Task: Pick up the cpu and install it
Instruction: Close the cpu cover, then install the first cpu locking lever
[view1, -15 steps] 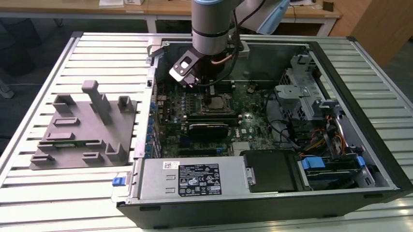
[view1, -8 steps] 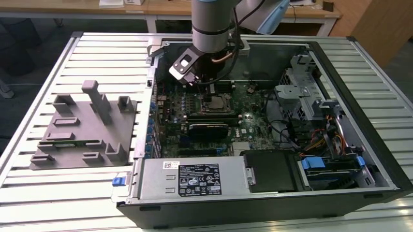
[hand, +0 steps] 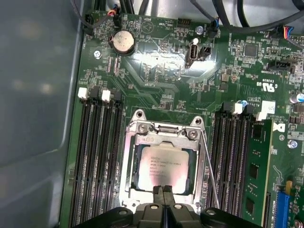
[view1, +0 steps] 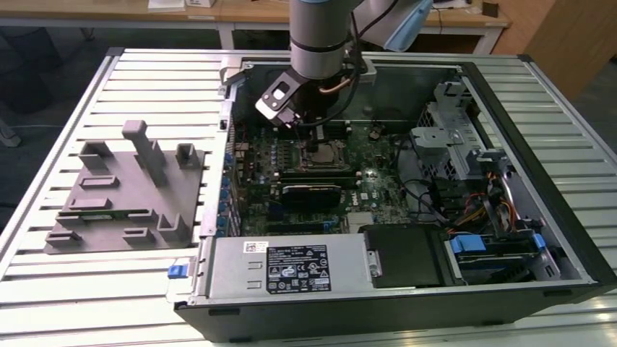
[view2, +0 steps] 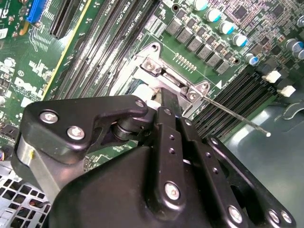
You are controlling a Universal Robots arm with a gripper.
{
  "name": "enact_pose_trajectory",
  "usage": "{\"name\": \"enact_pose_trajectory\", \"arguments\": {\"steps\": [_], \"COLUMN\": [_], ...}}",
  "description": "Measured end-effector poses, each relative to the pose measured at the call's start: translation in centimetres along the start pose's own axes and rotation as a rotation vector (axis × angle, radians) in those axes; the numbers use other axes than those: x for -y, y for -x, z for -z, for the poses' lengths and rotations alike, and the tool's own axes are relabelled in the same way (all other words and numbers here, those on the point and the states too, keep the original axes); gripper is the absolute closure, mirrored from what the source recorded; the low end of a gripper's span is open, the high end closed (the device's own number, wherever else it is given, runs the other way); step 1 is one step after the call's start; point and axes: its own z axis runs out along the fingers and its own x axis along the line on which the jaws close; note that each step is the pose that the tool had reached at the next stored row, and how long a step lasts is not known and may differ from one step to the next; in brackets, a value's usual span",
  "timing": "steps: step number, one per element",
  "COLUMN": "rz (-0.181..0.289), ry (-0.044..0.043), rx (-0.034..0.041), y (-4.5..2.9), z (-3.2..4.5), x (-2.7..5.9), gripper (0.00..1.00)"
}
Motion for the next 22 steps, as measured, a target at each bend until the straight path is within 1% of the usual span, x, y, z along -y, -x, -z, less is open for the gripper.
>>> {"name": "enact_pose_trajectory", "arguments": {"steps": [12, 22], "rz": [0.000, 0.000], "ry": [-0.0009, -0.0012], "rx": [-0.0002, -0.0001], "y": [0.10, 0.13], "z": [-0.06, -0.07], "x": [-1.17, -1.50], "gripper": [0.89, 0.89]}}
